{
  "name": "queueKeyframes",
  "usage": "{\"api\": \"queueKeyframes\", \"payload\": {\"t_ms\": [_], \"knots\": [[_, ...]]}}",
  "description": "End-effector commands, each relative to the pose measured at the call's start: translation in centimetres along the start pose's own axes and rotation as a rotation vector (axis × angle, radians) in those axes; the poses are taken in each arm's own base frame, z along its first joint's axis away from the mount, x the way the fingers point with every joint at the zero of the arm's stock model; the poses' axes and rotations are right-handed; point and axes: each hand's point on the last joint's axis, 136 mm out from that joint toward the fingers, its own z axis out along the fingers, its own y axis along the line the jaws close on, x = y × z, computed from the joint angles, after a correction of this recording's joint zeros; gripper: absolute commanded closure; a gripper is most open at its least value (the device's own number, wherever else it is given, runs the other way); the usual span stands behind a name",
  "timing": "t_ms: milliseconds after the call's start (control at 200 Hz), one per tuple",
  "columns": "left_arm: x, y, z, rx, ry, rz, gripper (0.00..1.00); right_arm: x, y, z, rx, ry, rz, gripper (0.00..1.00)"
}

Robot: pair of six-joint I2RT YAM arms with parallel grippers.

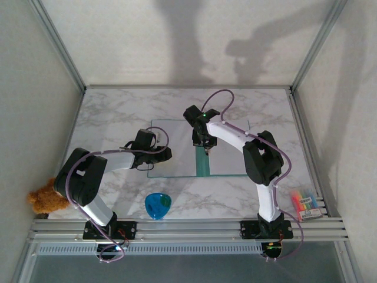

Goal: Put the files into the folder

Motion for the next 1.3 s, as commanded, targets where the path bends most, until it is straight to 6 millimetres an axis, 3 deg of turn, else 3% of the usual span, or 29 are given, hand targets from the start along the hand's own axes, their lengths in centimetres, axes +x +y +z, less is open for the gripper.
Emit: {"api": "queueKeyframes", "payload": {"t_ms": [0, 1297], "knots": [[2.4, 2.1, 0.8, -0.084, 0.086, -0.019, 0.52, 1.0, -0.7, 0.5, 0.038, 0.027, -0.02, 0.87], [3.2, 2.8, 1.4, -0.107, 0.121, -0.024, 0.53, 3.8, -2.6, 2.9, 0.116, 0.113, -0.077, 0.94]]}}
